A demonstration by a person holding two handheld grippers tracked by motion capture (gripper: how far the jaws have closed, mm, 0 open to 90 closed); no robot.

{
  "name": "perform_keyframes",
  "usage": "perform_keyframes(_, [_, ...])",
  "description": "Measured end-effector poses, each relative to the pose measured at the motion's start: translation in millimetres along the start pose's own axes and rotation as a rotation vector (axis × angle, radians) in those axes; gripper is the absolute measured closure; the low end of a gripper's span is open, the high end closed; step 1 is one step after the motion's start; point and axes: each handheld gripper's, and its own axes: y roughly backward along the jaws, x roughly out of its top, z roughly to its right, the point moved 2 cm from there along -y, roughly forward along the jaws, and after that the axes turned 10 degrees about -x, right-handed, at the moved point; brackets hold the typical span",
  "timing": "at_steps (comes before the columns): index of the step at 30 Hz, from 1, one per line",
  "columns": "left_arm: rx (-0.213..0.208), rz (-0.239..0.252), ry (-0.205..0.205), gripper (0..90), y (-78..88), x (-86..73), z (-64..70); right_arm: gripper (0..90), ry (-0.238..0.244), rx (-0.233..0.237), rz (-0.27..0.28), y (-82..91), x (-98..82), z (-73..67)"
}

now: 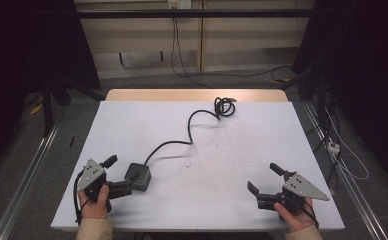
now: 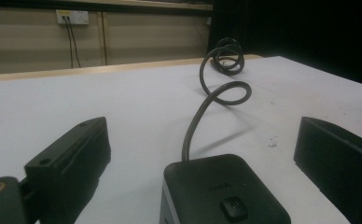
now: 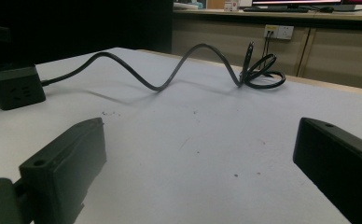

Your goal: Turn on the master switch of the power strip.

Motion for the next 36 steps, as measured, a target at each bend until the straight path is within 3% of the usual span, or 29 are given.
perform_keyframes(18, [-0.009, 0.004, 0.042, 6.3, 0.4, 4.0, -1.1, 2.2, -0.002, -0.012, 0.005, 0.0, 0.8, 0.4])
perform_keyframes(28, [-0.008, -0.026, 0.056, 25.7, 3.7, 4.8, -4.6, 2.4, -0.003, -0.014, 0.002, 0.6, 0.8, 0.7])
perform_keyframes(36, [-0.033, -0.030, 0.057, 44.4, 7.0, 7.2, -4.3, 3.1, 0.002, -0.011, -0.004, 0.4, 0.3, 1.1])
